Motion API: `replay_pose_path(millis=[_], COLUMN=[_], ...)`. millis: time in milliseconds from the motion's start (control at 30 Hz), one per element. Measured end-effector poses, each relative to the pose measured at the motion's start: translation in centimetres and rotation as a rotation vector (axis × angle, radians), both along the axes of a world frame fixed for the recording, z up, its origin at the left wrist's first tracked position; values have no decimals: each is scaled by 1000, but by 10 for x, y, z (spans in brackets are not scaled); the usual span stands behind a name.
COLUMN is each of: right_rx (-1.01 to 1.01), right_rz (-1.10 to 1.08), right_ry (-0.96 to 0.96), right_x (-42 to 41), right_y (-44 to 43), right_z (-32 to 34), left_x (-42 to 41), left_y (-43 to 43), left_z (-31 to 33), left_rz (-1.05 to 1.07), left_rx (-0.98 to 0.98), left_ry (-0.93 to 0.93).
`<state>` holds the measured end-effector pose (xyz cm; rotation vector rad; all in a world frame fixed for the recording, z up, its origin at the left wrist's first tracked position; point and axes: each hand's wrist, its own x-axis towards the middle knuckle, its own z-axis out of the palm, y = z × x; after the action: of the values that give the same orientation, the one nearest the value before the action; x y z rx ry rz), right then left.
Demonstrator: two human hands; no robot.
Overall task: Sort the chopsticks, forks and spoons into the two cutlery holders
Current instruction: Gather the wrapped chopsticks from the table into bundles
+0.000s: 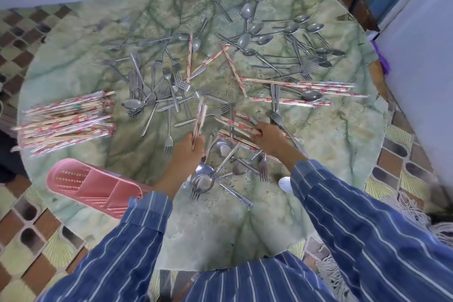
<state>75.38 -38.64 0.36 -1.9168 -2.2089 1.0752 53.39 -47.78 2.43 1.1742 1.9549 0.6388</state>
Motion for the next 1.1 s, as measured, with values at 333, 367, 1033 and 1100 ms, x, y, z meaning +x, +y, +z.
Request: replay_pose_path(millis=[333, 367, 1033, 1100], right_rx=[-11, -25, -128, -159], right_rz=[-103, -131, -627, -538], right_ry=[9, 7, 631, 627], right_x=[33, 38, 83, 79], right_y=[5, 6, 29, 21], right_z=[7, 7, 46, 49], left_x=[27, 28, 15, 3], left_y=[41, 45, 86, 85], left_z=[-7, -9, -10, -4], left_rz=[-95, -123, -797, -749], left_rx=[72, 87, 9, -8], left_ry=[58, 76, 491, 593])
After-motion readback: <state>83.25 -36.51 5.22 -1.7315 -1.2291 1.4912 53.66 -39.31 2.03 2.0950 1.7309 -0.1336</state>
